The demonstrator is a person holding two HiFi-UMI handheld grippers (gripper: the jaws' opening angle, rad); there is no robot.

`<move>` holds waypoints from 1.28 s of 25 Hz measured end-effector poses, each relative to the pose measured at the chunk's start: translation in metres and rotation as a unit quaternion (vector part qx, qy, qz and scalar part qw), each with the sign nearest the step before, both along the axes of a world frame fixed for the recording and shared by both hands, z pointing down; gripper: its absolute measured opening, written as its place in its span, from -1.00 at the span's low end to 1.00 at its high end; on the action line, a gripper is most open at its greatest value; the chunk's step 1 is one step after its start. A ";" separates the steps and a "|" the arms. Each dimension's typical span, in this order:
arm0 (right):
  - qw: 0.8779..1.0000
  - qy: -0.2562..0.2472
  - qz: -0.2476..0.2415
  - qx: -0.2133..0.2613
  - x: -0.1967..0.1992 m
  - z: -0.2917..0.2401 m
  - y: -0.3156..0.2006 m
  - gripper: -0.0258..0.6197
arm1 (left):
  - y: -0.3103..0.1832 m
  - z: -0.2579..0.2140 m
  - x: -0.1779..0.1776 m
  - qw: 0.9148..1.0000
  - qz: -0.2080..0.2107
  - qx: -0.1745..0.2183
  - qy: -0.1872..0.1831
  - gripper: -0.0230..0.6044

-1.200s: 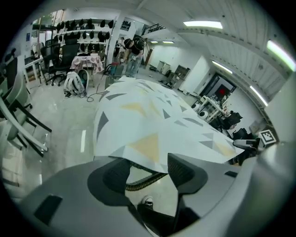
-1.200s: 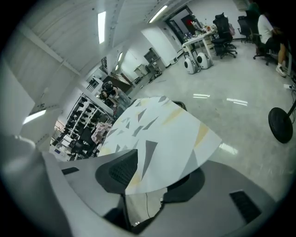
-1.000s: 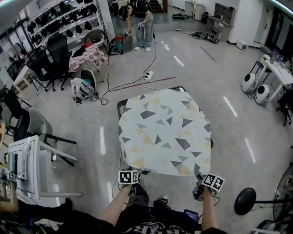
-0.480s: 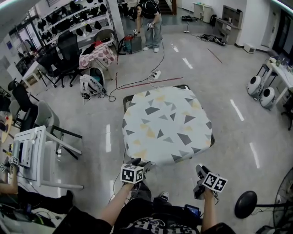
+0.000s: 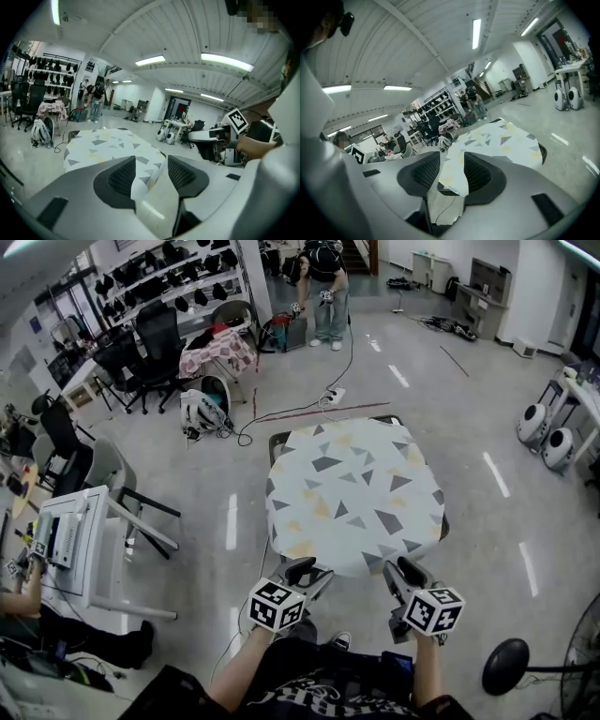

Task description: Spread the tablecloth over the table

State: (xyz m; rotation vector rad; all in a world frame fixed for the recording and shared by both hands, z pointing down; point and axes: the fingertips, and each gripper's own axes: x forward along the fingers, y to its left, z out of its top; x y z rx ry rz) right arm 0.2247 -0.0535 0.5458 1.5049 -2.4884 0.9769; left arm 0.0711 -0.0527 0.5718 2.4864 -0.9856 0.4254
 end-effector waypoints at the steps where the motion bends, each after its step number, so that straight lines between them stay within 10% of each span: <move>1: 1.000 0.001 -0.010 0.012 -0.008 -0.010 0.001 -0.43 | 0.003 -0.009 0.000 1.000 0.003 0.010 0.010 -0.21; 15: 0.985 -0.020 -0.131 0.115 -0.100 -0.087 0.032 -0.60 | 0.042 -0.079 -0.023 0.995 0.008 0.093 0.020 -0.67; 32: 0.982 -0.040 -0.145 0.117 -0.113 -0.094 0.053 -0.87 | 0.055 -0.110 -0.011 0.992 0.018 0.110 0.065 -0.79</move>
